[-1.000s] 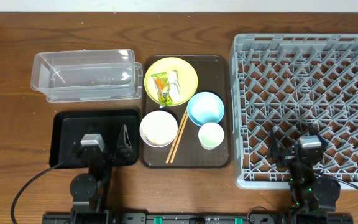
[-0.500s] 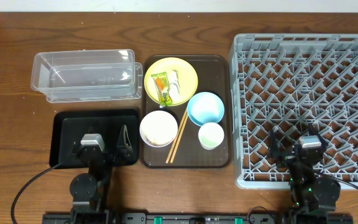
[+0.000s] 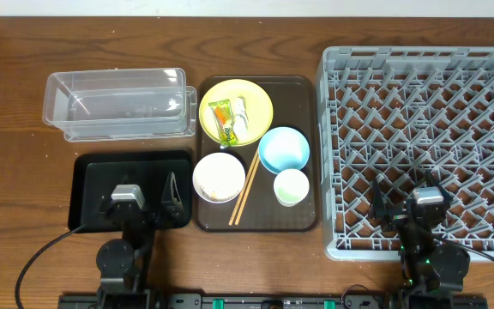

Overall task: Sort waste into correct bins and load items into the dishwasher rack
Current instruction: 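Raise both arms from rest toward the table items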

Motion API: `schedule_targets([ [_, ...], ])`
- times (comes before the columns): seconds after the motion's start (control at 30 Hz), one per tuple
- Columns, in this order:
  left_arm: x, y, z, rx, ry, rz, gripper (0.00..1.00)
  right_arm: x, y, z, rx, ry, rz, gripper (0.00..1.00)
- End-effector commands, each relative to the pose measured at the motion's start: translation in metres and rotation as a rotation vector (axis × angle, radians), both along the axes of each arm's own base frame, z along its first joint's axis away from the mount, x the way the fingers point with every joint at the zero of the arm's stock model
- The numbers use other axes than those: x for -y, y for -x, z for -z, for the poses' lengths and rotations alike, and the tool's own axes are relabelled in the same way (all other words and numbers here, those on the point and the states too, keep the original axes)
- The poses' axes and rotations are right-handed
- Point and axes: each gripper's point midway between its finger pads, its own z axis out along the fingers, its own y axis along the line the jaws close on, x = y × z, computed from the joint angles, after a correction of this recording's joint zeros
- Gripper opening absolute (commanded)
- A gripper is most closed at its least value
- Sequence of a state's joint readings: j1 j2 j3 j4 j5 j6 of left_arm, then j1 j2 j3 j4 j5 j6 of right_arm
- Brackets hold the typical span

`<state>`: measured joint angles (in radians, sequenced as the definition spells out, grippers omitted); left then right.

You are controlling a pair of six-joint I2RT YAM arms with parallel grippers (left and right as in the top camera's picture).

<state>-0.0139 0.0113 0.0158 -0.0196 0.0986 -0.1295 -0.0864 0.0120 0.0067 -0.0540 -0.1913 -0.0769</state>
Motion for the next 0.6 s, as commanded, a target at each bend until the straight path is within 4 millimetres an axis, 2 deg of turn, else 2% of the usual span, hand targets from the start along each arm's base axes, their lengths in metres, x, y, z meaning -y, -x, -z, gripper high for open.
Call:
schedule_targets([
  [0.0,0.003,0.001,0.014,-0.045,-0.014,0.022,0.98,-0.009,0.001,0.000,0.001,-0.013,-0.039,0.99],
  [0.37,0.003,0.001,0.014,-0.045,-0.005,0.018,0.98,-0.008,0.001,0.000,-0.002,-0.038,-0.031,0.99],
  [0.57,0.002,0.001,0.015,-0.054,0.027,0.013,0.98,0.007,0.000,-0.001,-0.005,-0.103,0.057,0.99],
])
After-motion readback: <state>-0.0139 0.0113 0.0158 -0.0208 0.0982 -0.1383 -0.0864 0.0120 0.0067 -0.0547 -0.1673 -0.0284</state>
